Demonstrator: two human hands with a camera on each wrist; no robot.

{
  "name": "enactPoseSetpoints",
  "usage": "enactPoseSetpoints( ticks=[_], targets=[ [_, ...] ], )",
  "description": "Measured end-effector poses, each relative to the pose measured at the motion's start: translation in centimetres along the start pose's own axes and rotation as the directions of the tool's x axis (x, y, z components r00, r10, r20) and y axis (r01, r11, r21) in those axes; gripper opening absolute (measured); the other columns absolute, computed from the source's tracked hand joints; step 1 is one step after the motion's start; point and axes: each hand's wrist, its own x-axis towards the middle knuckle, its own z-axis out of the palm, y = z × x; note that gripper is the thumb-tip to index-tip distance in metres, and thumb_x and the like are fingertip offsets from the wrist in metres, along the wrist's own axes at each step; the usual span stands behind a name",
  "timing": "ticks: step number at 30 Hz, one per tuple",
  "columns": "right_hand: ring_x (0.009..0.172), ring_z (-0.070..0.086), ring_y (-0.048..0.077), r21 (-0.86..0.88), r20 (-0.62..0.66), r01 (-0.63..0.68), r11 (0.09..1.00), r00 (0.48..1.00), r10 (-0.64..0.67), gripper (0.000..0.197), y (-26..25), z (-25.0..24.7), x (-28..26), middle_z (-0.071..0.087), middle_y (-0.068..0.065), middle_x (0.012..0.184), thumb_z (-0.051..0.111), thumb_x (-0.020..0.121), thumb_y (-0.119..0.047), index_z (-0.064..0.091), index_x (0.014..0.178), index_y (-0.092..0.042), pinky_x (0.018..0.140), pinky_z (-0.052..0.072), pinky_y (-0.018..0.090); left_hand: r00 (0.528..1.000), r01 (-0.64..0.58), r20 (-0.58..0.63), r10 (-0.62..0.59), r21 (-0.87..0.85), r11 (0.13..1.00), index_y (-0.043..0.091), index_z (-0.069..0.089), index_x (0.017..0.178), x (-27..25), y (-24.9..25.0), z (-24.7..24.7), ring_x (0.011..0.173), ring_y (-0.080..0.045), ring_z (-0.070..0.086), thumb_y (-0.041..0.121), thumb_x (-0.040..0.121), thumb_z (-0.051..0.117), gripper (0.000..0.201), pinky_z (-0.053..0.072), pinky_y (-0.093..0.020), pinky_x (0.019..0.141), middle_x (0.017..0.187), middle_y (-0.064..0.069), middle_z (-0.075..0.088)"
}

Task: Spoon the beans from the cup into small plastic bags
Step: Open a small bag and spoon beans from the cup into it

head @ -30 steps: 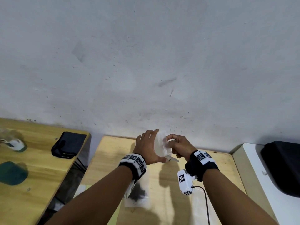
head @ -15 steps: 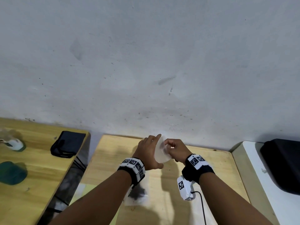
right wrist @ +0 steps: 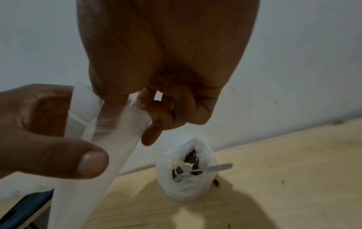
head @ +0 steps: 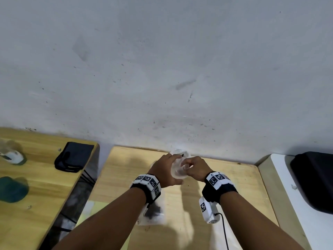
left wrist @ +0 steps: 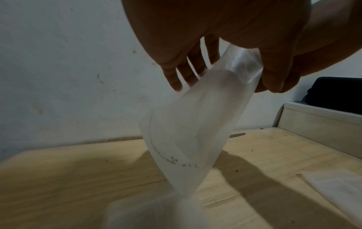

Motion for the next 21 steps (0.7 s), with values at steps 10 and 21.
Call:
enactPoseSetpoints(
  ticks=[10,21],
  targets=[
    [0.041,0.048,0.000,0.187,0.045,-0.074,0.980,0.997,0.066,0.025,3.7,1.7,1.2,0.063,-0.012,0.057,0.061,0.086,0.004,0.075,0.084,-0.017,0.045,0.037,0.013,0.965,0.235,0.139,-0.223,-0.078,0.969,0.021,0.058,0.124,0.2,-2.7,1.5,0.094,-0.011,0.058,0.035,0.056,0.087,0.075,0.042,-0.019,0.079,0.110,0.004,0.063],
    [0.104,0.064,0.028,0.068,-0.269,-0.475,0.877,0.838,0.475,0.066,8.7,0.2,4.2,0.066,0.007,0.118,0.073,0.075,-0.057,0.056,0.128,-0.021,0.085,0.049,0.033,0.793,0.608,0.247,-0.558,-0.393,0.690,0.026,0.060,0.123,3.8,-6.1,3.1,0.113,-0.017,0.058,0.058,0.027,0.085,0.104,0.050,-0.037,0.095,0.127,0.005,0.061]
  ],
)
